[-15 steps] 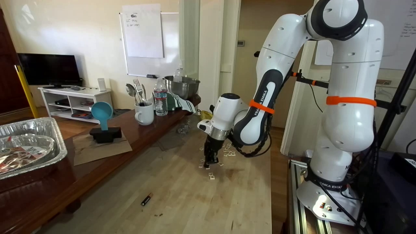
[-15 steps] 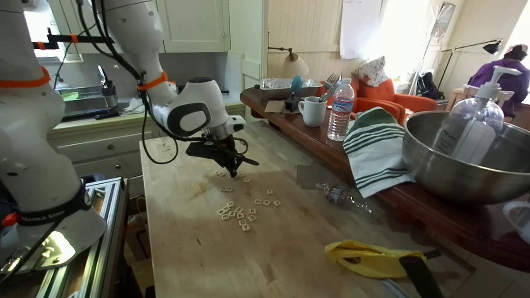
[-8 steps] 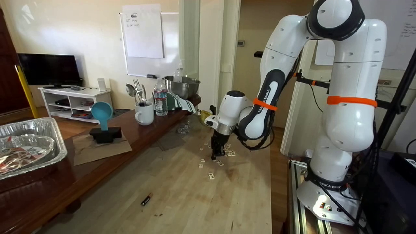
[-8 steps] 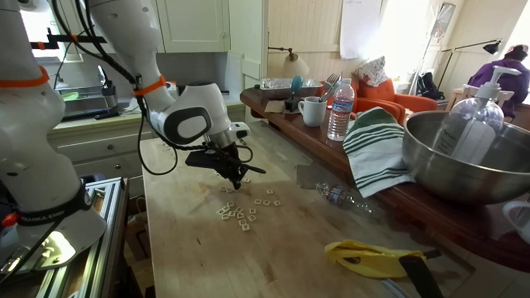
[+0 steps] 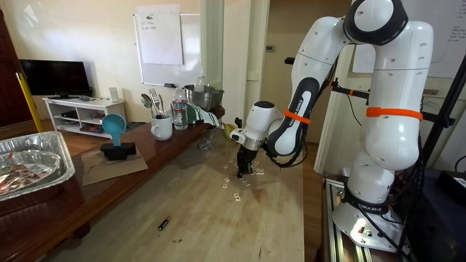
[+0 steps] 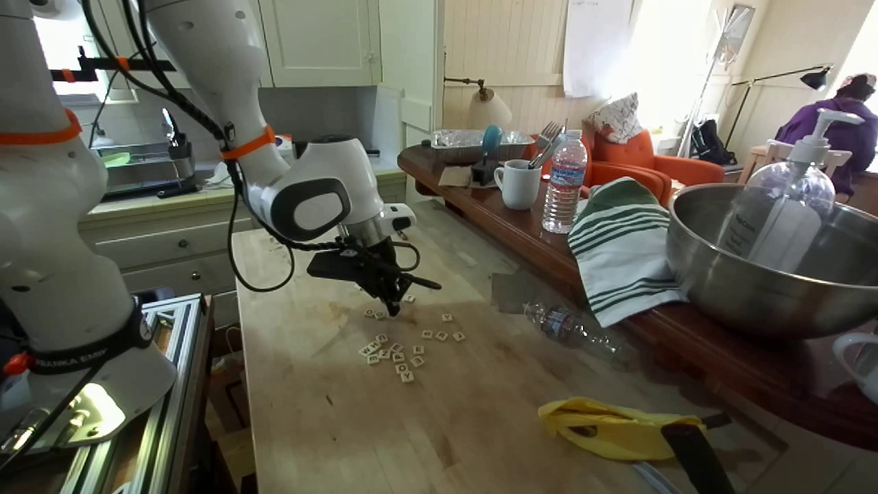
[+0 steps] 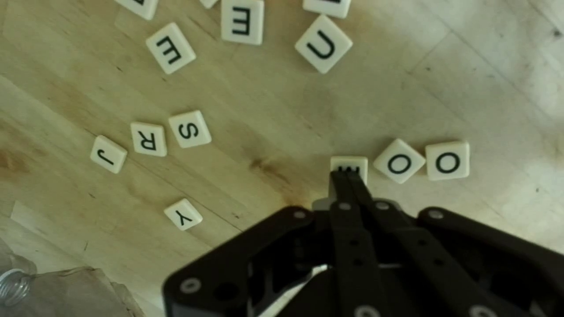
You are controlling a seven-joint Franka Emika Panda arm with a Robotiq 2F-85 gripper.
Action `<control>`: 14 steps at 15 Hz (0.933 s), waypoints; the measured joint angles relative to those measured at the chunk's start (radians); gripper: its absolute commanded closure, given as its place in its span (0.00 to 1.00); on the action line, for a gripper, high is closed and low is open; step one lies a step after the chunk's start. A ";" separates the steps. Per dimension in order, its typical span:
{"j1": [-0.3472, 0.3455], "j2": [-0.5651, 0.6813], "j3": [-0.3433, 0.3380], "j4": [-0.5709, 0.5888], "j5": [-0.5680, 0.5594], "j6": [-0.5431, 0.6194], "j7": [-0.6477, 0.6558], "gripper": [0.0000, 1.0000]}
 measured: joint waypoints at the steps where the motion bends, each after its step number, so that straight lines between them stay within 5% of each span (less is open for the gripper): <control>1: 0.000 0.000 0.001 0.000 0.003 0.000 0.000 1.00; 14: 0.000 0.000 0.013 0.000 0.060 -0.006 0.008 1.00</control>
